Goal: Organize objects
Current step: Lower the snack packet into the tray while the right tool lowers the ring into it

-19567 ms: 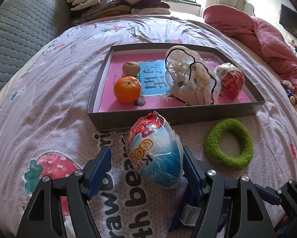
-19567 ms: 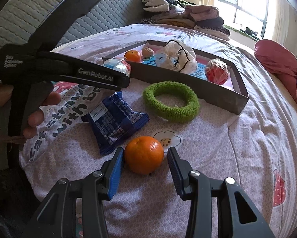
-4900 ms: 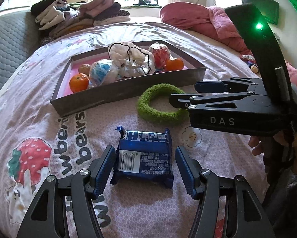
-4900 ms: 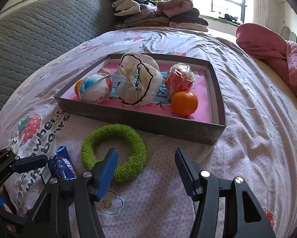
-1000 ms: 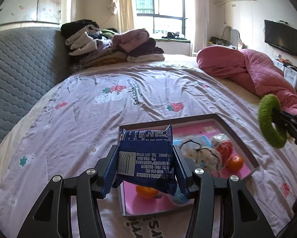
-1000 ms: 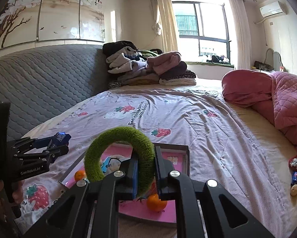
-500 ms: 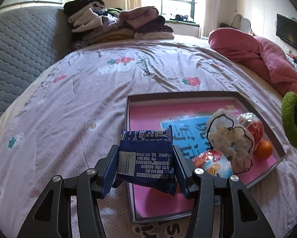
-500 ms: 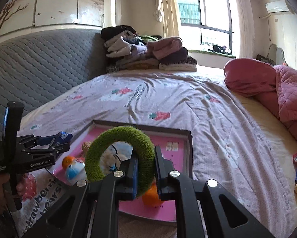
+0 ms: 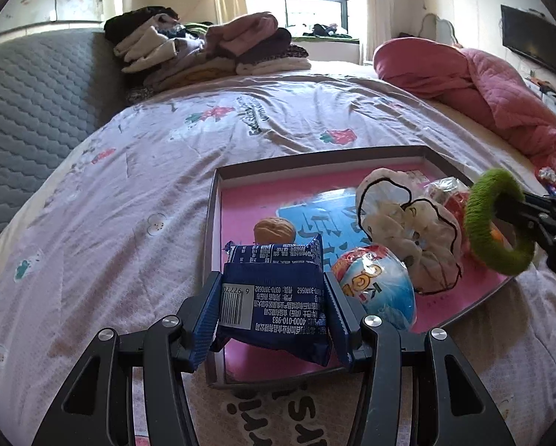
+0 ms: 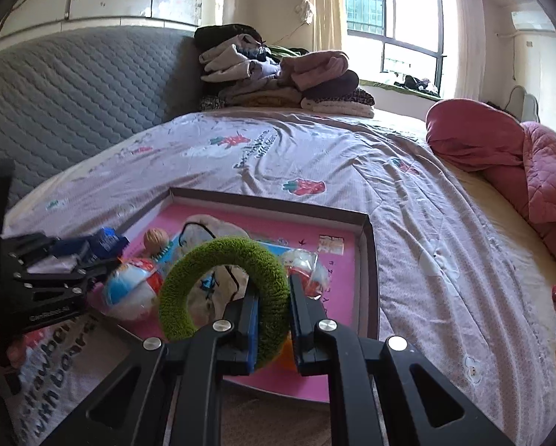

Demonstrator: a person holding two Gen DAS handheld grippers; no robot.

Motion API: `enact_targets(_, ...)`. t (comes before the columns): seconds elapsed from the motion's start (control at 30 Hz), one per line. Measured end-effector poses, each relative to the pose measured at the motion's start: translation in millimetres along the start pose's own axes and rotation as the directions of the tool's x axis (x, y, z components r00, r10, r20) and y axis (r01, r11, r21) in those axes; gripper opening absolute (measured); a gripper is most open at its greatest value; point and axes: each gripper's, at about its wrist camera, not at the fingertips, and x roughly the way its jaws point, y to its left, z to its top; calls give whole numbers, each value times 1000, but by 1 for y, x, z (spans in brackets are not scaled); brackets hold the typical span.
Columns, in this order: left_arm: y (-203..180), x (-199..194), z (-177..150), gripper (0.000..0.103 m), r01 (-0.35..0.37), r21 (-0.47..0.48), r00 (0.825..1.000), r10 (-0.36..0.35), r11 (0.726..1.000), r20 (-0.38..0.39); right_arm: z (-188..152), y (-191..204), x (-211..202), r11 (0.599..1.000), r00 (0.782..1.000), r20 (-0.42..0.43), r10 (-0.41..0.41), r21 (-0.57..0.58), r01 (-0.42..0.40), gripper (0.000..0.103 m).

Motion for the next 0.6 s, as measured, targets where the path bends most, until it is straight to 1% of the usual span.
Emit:
enact_targets(0.07, -1, -1, -1, 54, 2, 1, 1000, -2, 1000, 5, -3, 5, 3, 999, 1000, 1, -27, -29, 27, 14)
enact_targets(0.17, -3, -1, -2, 54, -12, 13, 1000, 12, 1000, 13, -8, 16, 8, 991, 996, 13, -89, -96, 90, 14)
enact_targets(0.33, -3, -1, -2, 54, -15, 15, 1000, 15, 1000, 23, -16, 30, 15, 973, 990, 22, -140, -180, 142, 14)
enact_targets(0.6, -1, 2, -1, 55, -14, 3, 1000, 14, 1000, 23, -19, 21, 21, 973, 985, 15, -171, -155, 171, 14)
